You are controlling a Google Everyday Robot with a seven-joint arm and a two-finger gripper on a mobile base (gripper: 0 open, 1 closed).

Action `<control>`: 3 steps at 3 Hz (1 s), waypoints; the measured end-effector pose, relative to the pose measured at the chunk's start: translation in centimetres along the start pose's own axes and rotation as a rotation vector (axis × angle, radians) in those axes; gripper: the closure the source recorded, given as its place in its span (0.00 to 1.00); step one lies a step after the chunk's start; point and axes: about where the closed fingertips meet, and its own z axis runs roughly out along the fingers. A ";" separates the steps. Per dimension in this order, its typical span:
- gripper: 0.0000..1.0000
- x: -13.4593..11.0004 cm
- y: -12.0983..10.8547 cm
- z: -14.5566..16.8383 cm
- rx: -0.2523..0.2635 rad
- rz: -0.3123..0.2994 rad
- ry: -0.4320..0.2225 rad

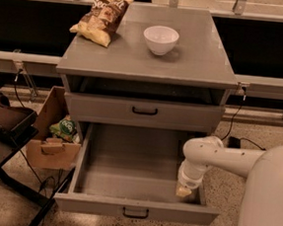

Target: Open middle drawer

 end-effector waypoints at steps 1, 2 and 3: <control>1.00 0.5 2.4 0.4 -0.038 0.012 0.008; 1.00 0.6 2.7 0.5 -0.043 0.012 0.009; 1.00 0.9 4.5 1.5 -0.058 0.022 -0.023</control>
Offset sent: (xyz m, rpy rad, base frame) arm -0.0240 -0.0022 -0.0019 -0.0041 0.0386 -0.0070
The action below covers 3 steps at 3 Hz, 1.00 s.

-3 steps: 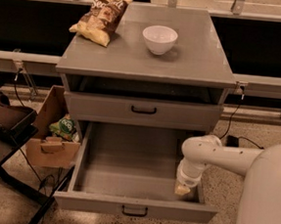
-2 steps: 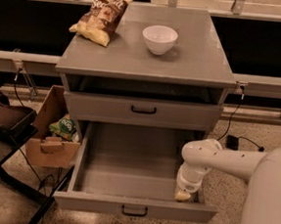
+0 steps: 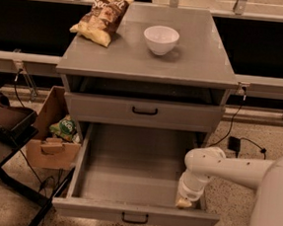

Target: Open middle drawer

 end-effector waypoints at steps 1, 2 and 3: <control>1.00 -0.1 4.3 -0.4 0.002 0.034 -0.037; 1.00 -0.1 4.2 -0.4 0.001 0.035 -0.035; 1.00 0.3 8.8 -2.0 -0.022 0.073 0.020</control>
Offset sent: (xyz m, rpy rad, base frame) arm -0.1929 0.0025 0.0602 -0.0593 0.0880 -0.1455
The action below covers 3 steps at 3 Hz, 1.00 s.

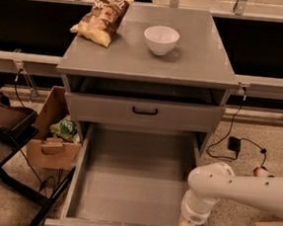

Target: Open middle drawer

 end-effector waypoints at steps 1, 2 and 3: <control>1.00 0.1 3.8 -2.8 -0.011 -0.011 0.079; 1.00 -0.3 3.9 -5.7 -0.025 -0.061 0.152; 1.00 0.7 -0.4 -9.3 -0.078 -0.093 0.203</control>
Offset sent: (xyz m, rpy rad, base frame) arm 0.0166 0.0095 0.1138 -0.1921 0.0160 0.1758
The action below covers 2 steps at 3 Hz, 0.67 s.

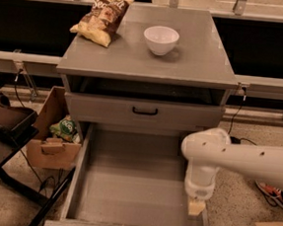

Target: Open middle drawer

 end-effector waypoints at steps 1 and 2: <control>1.00 1.9 -4.3 -3.0 -0.005 0.023 0.001; 1.00 4.9 -8.4 -9.3 0.022 0.166 -0.038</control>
Offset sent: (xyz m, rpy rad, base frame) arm 0.1571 -0.0756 0.1217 -0.0065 -0.0849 -0.2942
